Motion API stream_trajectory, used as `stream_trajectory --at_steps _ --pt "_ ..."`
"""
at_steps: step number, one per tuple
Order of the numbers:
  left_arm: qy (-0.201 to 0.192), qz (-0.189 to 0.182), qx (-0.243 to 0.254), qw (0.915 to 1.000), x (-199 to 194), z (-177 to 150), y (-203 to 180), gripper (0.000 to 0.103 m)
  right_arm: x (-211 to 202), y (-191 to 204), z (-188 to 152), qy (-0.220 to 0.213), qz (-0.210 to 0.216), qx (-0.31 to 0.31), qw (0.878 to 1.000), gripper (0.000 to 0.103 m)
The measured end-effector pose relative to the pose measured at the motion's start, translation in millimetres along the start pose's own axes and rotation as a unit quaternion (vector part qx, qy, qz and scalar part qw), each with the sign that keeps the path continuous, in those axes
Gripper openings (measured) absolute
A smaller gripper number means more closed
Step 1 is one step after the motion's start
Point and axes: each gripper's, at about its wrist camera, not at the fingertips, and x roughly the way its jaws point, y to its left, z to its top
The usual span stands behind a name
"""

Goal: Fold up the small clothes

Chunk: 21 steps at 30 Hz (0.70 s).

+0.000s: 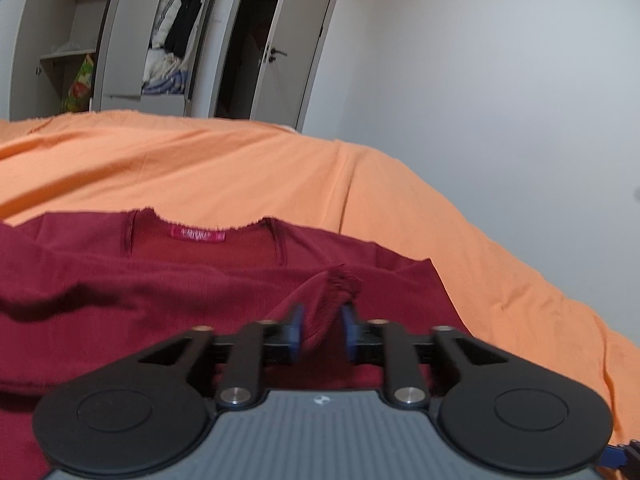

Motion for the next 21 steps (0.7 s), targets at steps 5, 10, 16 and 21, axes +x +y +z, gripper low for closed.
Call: stream_trajectory --at_steps 5,10,16,21 --pt "0.005 0.048 -0.024 0.9985 -24 -6 1 0.086 6 2 -1 0.004 0.005 0.008 1.0 0.102" --pt "-0.002 0.106 -0.045 0.9934 -52 -7 11 0.098 8 7 -3 0.004 0.009 0.008 1.0 0.102" --pt "-0.042 0.172 -0.076 0.9812 -107 6 53 0.102 12 13 -2 0.0 0.018 0.002 1.0 0.102" --pt "-0.076 0.23 -0.098 0.9652 -156 25 97 0.102 16 25 1 -0.008 0.033 -0.002 0.999 0.102"
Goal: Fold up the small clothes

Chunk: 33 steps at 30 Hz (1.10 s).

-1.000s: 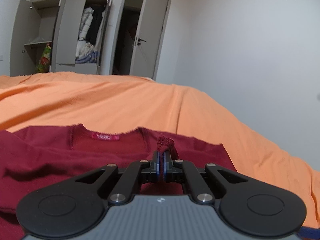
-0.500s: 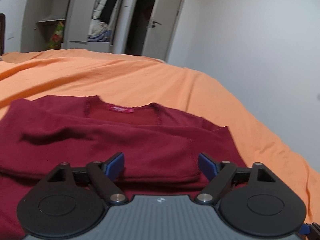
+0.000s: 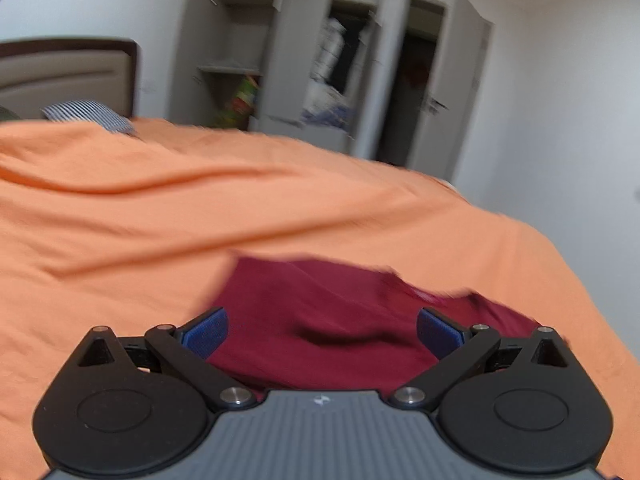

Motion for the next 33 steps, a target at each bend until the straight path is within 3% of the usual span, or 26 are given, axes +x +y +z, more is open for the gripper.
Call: stream_trajectory --at_steps 4,6,10,15,21,27,28,33 --pt "-0.042 0.058 0.039 0.9967 -8 28 36 0.103 9 12 4 0.005 0.023 -0.021 1.0 0.102" --pt "-0.041 0.082 0.053 0.9943 -1 37 53 0.103 16 18 11 0.009 0.042 -0.025 0.999 0.102" --pt "-0.009 0.076 0.042 0.9962 25 40 88 0.103 34 33 35 0.01 0.094 -0.033 0.995 0.102" --pt "0.035 0.044 -0.036 0.9978 53 23 121 0.103 73 42 66 0.003 0.103 -0.016 0.995 0.096" --pt "0.053 0.036 -0.048 0.9968 75 -1 133 0.103 124 49 82 0.027 0.093 -0.005 0.995 0.073" --pt "0.057 0.03 -0.061 0.996 83 -9 126 0.103 151 58 83 0.052 0.065 -0.017 0.996 0.016" --pt "0.055 0.028 -0.061 0.9962 84 -8 125 0.103 149 60 84 0.046 0.066 -0.026 0.996 0.012" --pt "0.05 0.026 -0.053 0.997 86 -6 119 0.103 128 54 95 -0.013 0.02 -0.045 0.999 0.011"
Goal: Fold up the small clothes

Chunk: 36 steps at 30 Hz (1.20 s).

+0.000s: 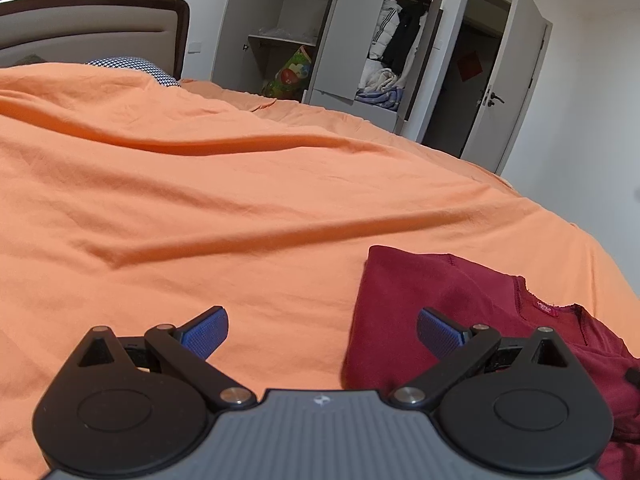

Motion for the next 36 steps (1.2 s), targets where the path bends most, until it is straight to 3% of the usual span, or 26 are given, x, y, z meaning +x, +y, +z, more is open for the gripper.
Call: stream_trajectory --at_steps 2,6,9,14,17,21,22,24,26,28,29,32,36 --pt "0.002 -0.004 0.004 1.0 3 -2 -1 0.103 -1 -4 1 -0.004 -0.033 -0.014 0.999 0.011" --pt "0.008 -0.009 0.005 0.9999 10 -5 -2 0.103 10 -13 -7 0.024 -0.031 -0.007 0.999 0.014" --pt "0.011 -0.017 0.001 0.9998 15 -8 -1 0.103 14 -17 -15 0.03 -0.036 -0.003 0.999 0.029" --pt "0.009 -0.05 0.015 0.9986 18 -12 -3 0.102 -1 -13 -26 0.004 -0.039 0.0 0.999 0.07" --pt "0.007 -0.077 0.035 0.9964 18 -16 -11 0.102 -9 -5 -32 -0.017 -0.015 -0.023 0.999 0.08" --pt "0.014 -0.082 0.026 0.9962 29 -14 -21 0.102 -7 8 -37 -0.025 0.011 -0.061 0.998 0.084" --pt "0.015 -0.081 0.016 0.9965 33 -12 -21 0.098 -7 11 -37 -0.025 0.013 -0.069 0.997 0.084" --pt "0.03 -0.065 0.004 0.9974 43 -8 -23 0.077 -5 15 -39 -0.023 0.012 -0.082 0.996 0.085" --pt "0.053 -0.065 0.006 0.9964 52 -6 -24 0.025 -6 18 -39 -0.025 0.013 -0.09 0.996 0.085" --pt "0.051 -0.072 0.002 0.9961 51 -6 -24 0.011 -9 21 -38 -0.029 0.018 -0.096 0.995 0.087" --pt "0.042 -0.067 0.007 0.9969 48 -7 -26 0.006 -10 22 -38 -0.031 0.02 -0.1 0.994 0.087" --pt "0.01 -0.056 0.01 0.9983 37 -7 -27 0.004 -12 25 -39 -0.034 0.02 -0.109 0.993 0.088" --pt "0.029 -0.042 0.017 0.9986 46 -10 -30 0.004 4 24 -42 0.011 -0.013 -0.115 0.993 0.088"
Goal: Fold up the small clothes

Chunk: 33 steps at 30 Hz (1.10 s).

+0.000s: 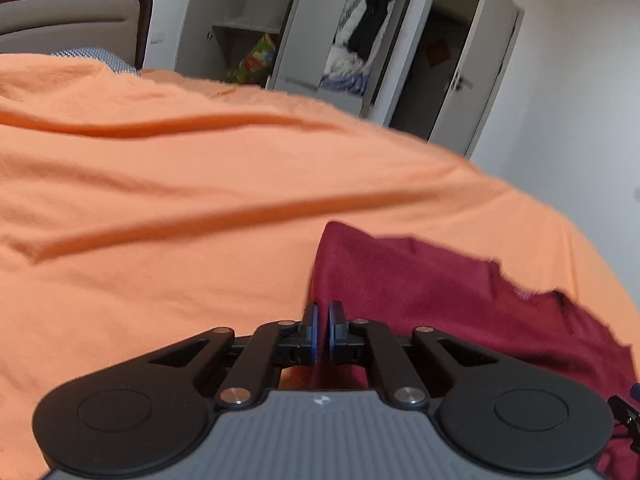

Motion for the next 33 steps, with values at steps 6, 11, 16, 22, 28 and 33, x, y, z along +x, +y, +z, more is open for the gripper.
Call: stream_trajectory --at_steps 6,11,16,22,28,33 --pt "0.005 0.01 0.008 0.9999 5 -5 -3 0.007 6 -4 -4 0.013 -0.013 0.013 1.0 0.088" --pt "0.005 0.019 0.003 0.9998 -10 -1 -1 0.047 -18 -9 -7 -0.005 0.007 0.02 1.0 0.101" --pt "-0.004 0.023 0.018 0.9996 -36 -2 -3 0.085 -51 -12 -12 -0.017 0.021 0.005 1.0 0.102" --pt "-0.015 0.028 0.04 0.9987 -81 -9 -4 0.102 -99 -21 -24 -0.025 0.037 -0.007 0.999 0.102" --pt "-0.014 0.019 0.068 0.9974 -126 -33 -6 0.102 -147 -26 -41 -0.034 0.047 -0.002 0.998 0.102" --pt "-0.01 0.011 0.089 0.9959 -158 -62 -6 0.103 -179 -22 -60 -0.035 0.054 -0.009 0.998 0.102"
